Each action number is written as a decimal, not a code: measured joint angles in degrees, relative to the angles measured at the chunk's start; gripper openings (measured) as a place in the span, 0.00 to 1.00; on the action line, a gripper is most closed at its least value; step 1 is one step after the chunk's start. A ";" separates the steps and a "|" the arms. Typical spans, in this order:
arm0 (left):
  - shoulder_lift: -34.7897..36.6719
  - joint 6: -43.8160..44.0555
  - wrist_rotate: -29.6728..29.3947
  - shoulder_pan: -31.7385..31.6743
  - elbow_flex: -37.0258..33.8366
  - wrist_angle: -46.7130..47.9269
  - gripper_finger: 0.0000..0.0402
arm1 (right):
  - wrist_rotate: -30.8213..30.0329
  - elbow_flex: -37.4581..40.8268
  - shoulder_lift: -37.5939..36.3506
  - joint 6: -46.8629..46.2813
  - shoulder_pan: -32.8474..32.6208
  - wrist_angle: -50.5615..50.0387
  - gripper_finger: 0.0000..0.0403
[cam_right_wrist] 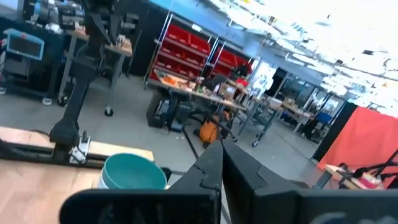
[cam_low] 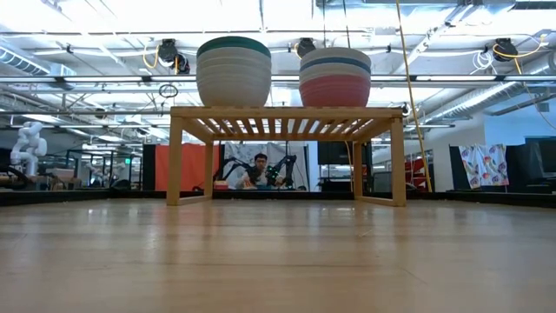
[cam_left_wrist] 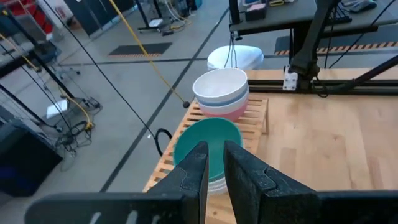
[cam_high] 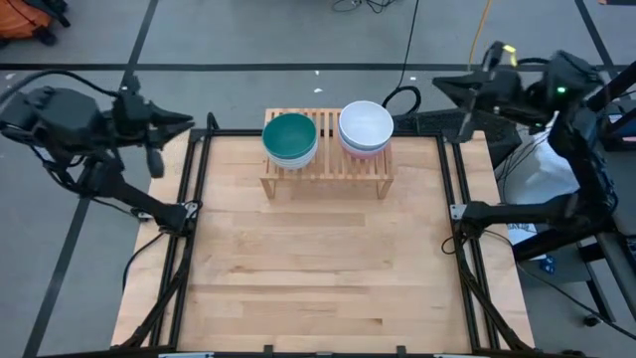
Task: Place and stack bowls onto a shelf
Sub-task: Return to Home Position
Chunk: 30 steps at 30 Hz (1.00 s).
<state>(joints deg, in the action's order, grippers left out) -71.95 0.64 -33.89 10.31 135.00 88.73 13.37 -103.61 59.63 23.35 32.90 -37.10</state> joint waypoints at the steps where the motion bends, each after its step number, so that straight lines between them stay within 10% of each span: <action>1: 0.58 -0.59 0.00 0.00 0.00 0.33 0.14 | -0.02 0.00 -0.63 0.00 0.01 0.09 0.00; 30: 20.17 -3.19 6.12 0.00 -2.58 1.22 0.14 | -7.61 0.00 -13.67 -12.13 -0.01 -18.15 0.00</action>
<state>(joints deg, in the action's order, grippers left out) -51.78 -2.55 -27.76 10.31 132.42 89.95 5.76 -103.61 45.96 11.22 32.89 -55.25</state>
